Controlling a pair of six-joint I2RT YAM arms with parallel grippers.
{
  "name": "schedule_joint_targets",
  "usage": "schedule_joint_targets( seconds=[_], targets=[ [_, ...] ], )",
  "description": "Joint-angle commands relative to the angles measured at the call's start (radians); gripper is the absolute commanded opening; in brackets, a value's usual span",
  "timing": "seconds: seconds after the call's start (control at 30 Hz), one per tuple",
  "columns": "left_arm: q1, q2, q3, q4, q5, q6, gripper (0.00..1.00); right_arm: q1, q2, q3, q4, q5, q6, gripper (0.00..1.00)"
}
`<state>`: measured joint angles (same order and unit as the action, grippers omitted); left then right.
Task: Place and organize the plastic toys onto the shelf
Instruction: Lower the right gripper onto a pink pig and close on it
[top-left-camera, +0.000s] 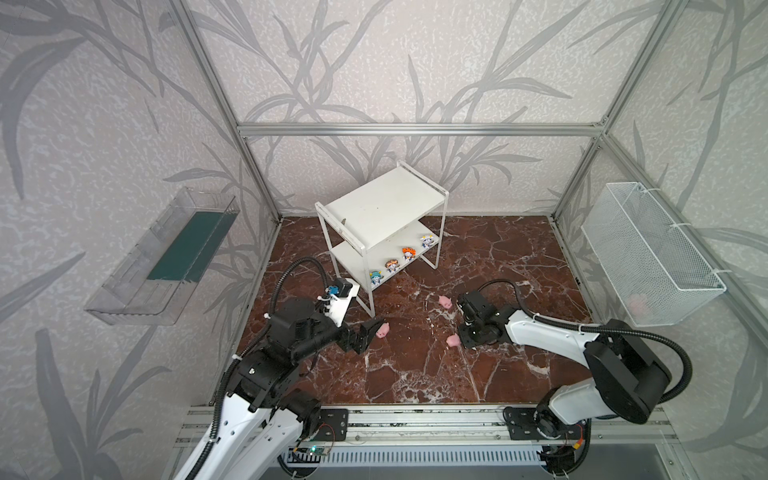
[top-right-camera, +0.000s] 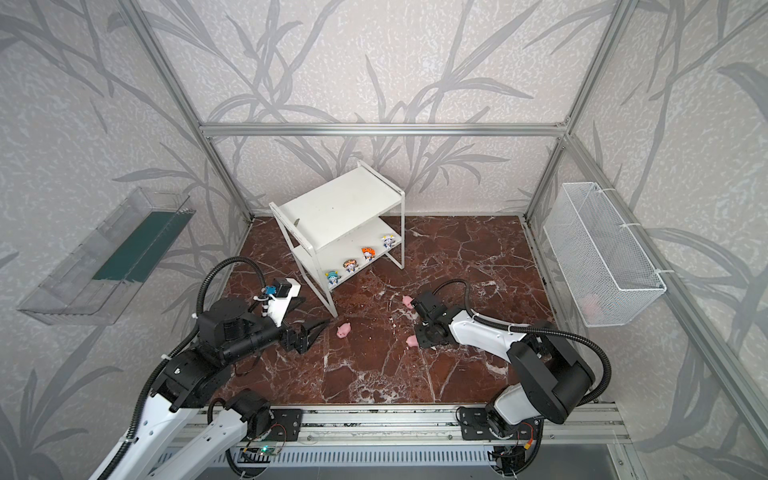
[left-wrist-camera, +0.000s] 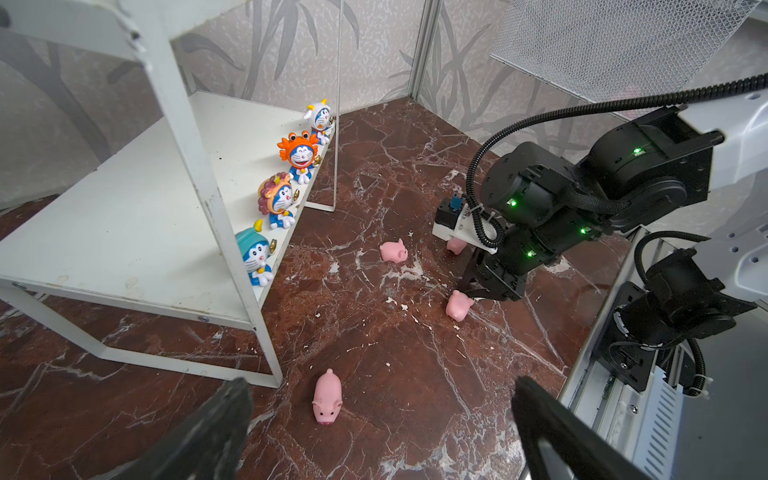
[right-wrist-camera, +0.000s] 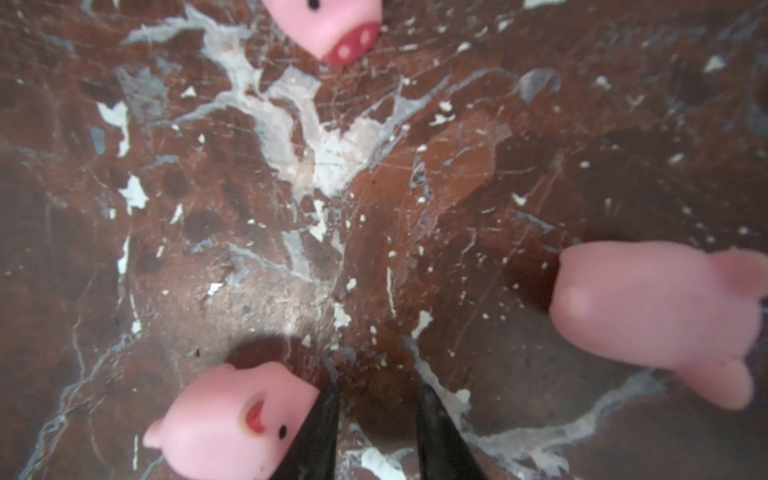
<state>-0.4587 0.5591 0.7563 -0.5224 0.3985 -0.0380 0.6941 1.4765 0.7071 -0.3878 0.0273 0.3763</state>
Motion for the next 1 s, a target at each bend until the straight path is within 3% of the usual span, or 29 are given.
schedule_joint_targets(
  seconds=[0.0, 0.17, 0.33, 0.43, 0.67, 0.97],
  targets=[
    [0.005, -0.001, -0.009, 0.017, 0.019, 0.0, 0.99, 0.058, -0.026, -0.011, -0.03, -0.077, -0.023, 0.33],
    [0.005, -0.001, -0.009, 0.017, 0.018, 0.0, 0.99, 0.185, -0.044, -0.004, -0.063, -0.082, 0.019, 0.32],
    [0.003, 0.031, -0.006, 0.008, 0.079, -0.022, 0.99, 0.183, -0.109, -0.018, -0.088, -0.021, 0.014, 0.33],
    [-0.021, 0.109, 0.037, -0.069, 0.134, -0.038, 0.99, 0.183, -0.121, 0.0, -0.114, -0.063, -0.022, 0.36],
    [-0.166, 0.187, 0.06, -0.17, 0.018, -0.028, 0.99, 0.192, -0.128, -0.015, -0.025, -0.134, -0.023, 0.57],
    [-0.205, 0.19, 0.05, -0.153, 0.002, -0.016, 0.99, 0.24, -0.045, 0.035, 0.034, -0.07, -0.01, 0.59]
  ],
)
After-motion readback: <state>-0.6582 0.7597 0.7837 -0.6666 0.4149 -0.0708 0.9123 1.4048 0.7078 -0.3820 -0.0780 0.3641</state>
